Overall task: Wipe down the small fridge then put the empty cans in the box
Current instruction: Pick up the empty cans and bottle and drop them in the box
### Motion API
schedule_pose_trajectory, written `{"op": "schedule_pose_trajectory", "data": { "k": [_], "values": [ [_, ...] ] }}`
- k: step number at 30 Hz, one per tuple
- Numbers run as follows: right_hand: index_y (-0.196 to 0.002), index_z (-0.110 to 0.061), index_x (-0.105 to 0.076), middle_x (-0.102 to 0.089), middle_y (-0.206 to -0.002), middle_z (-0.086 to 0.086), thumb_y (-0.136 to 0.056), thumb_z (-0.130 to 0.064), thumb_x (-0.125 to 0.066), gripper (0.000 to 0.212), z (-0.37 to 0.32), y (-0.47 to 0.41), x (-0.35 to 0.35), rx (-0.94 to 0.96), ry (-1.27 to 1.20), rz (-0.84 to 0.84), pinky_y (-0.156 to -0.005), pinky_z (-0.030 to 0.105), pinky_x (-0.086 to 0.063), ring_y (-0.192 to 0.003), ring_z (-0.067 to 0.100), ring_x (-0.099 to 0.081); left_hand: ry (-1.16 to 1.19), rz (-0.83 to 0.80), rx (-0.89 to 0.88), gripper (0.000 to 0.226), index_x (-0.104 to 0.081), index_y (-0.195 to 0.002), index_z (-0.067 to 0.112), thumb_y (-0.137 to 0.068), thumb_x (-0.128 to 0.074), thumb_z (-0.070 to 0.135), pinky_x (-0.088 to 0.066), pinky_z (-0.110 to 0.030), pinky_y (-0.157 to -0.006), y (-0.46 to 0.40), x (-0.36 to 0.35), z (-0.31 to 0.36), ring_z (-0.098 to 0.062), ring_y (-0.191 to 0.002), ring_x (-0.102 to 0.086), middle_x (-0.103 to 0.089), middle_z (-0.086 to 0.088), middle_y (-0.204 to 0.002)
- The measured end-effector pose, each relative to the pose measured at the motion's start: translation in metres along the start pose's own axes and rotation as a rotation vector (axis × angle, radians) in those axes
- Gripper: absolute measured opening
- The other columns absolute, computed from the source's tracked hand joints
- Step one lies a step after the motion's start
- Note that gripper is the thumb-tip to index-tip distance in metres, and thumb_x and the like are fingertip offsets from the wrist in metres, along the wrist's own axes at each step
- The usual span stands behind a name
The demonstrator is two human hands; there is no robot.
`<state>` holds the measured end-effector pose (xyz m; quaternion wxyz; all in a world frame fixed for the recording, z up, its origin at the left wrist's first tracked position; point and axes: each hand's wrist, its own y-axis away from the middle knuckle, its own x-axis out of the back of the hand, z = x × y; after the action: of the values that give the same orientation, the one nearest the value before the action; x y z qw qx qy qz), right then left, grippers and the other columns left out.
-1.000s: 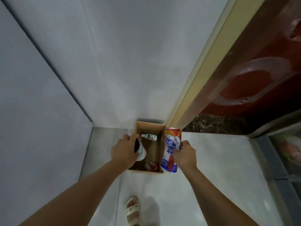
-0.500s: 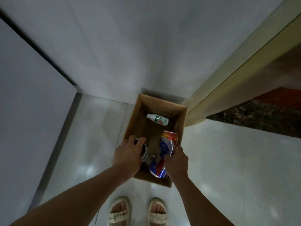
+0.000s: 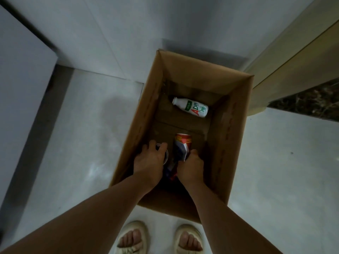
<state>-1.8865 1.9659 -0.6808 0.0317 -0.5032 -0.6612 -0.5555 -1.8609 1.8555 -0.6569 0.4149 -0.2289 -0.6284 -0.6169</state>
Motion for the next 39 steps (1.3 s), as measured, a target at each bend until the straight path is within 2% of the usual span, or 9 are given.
{"op": "schedule_pose_trajectory", "data": {
  "k": [4, 9, 14, 18, 22, 26, 31, 37, 39],
  "values": [
    [-0.124, -0.009, -0.043, -0.059, -0.119, 0.014, -0.088, -0.014, -0.06, 0.039, -0.002, 0.002, -0.002, -0.017, 0.043, -0.083, -0.09, 0.043, -0.052, -0.108, 0.03, -0.059, 0.043, -0.052, 0.021, 0.064, -0.02, -0.144, 0.025, -0.091, -0.055, 0.021, -0.047, -0.035, -0.091, 0.001, -0.001, 0.001, -0.027, -0.124, -0.043, -0.027, -0.009, -0.145],
    [-0.125, -0.009, -0.042, -0.059, -0.12, 0.013, -0.088, -0.018, -0.062, 0.043, -0.008, 0.025, 0.028, -0.002, 0.071, -0.12, -0.091, 0.039, -0.052, -0.107, 0.03, -0.059, 0.078, -0.039, 0.014, 0.057, -0.028, -0.138, 0.024, -0.089, -0.056, 0.022, -0.05, -0.035, -0.088, 0.017, 0.034, 0.008, -0.025, -0.124, -0.044, -0.028, -0.007, -0.145],
    [-0.133, -0.014, -0.038, -0.059, -0.12, 0.007, -0.091, -0.02, -0.055, 0.046, -0.032, 0.075, 0.076, 0.099, 0.121, -0.105, -0.086, 0.029, -0.047, -0.107, 0.026, -0.059, 0.171, -0.04, -0.037, 0.061, -0.028, -0.14, 0.022, -0.087, -0.059, 0.019, -0.046, -0.035, -0.096, 0.054, 0.098, 0.016, -0.022, -0.125, -0.043, -0.037, -0.002, -0.142],
    [-0.121, -0.014, -0.046, -0.06, -0.11, 0.004, -0.09, -0.027, -0.057, 0.035, -0.063, 0.127, 0.123, 0.078, 0.111, -0.104, -0.082, 0.029, -0.048, -0.099, 0.022, -0.059, 0.237, 0.001, -0.052, 0.055, -0.032, -0.137, 0.024, -0.089, -0.057, 0.019, -0.043, -0.031, -0.098, 0.1, 0.164, 0.021, -0.017, -0.127, -0.042, -0.039, 0.004, -0.141],
    [-0.126, -0.014, -0.041, -0.055, -0.12, 0.005, -0.087, -0.027, -0.063, 0.048, -0.099, 0.186, 0.172, 0.107, 0.096, -0.096, -0.079, 0.027, -0.045, -0.102, 0.022, -0.056, 0.25, 0.005, -0.068, 0.063, -0.029, -0.14, 0.024, -0.086, -0.061, 0.019, -0.045, -0.033, -0.098, 0.151, 0.226, 0.019, -0.017, -0.124, -0.044, -0.039, 0.004, -0.141],
    [-0.135, -0.014, -0.035, -0.051, -0.13, 0.006, -0.086, -0.025, -0.064, 0.058, -0.132, 0.254, 0.216, 0.123, 0.098, -0.08, -0.09, 0.03, -0.046, -0.116, 0.024, -0.053, 0.293, 0.031, -0.081, 0.058, -0.032, -0.137, 0.023, -0.086, -0.061, 0.023, -0.045, -0.033, -0.097, 0.208, 0.288, 0.016, -0.017, -0.121, -0.046, -0.042, 0.002, -0.137],
    [-0.133, -0.019, -0.036, -0.047, -0.132, 0.004, -0.086, -0.026, -0.064, 0.056, -0.16, 0.337, 0.257, 0.174, 0.053, -0.018, -0.095, 0.036, -0.05, -0.115, 0.023, -0.054, 0.332, 0.1, -0.098, 0.051, -0.037, -0.13, 0.024, -0.085, -0.06, 0.027, -0.05, -0.034, -0.091, 0.274, 0.346, 0.007, -0.017, -0.112, -0.051, -0.05, 0.001, -0.129],
    [-0.14, -0.019, -0.032, -0.039, -0.137, 0.007, -0.085, -0.027, -0.065, 0.065, -0.174, 0.416, 0.296, 0.233, 0.045, 0.022, -0.102, 0.036, -0.045, -0.123, 0.025, -0.047, 0.374, 0.16, -0.097, 0.063, -0.03, -0.14, 0.024, -0.086, -0.062, 0.03, -0.042, -0.034, -0.102, 0.347, 0.4, 0.003, -0.019, -0.126, -0.044, -0.045, 0.0, -0.138],
    [-0.139, -0.019, -0.032, -0.039, -0.136, 0.008, -0.084, -0.029, -0.065, 0.065, -0.172, 0.436, 0.308, 0.259, 0.055, 0.041, -0.099, 0.035, -0.046, -0.121, 0.025, -0.048, 0.384, 0.186, -0.088, 0.062, -0.032, -0.139, 0.022, -0.086, -0.062, 0.031, -0.041, -0.035, -0.103, 0.37, 0.412, 0.005, -0.02, -0.126, -0.044, -0.045, -0.002, -0.138]
  ]
}}
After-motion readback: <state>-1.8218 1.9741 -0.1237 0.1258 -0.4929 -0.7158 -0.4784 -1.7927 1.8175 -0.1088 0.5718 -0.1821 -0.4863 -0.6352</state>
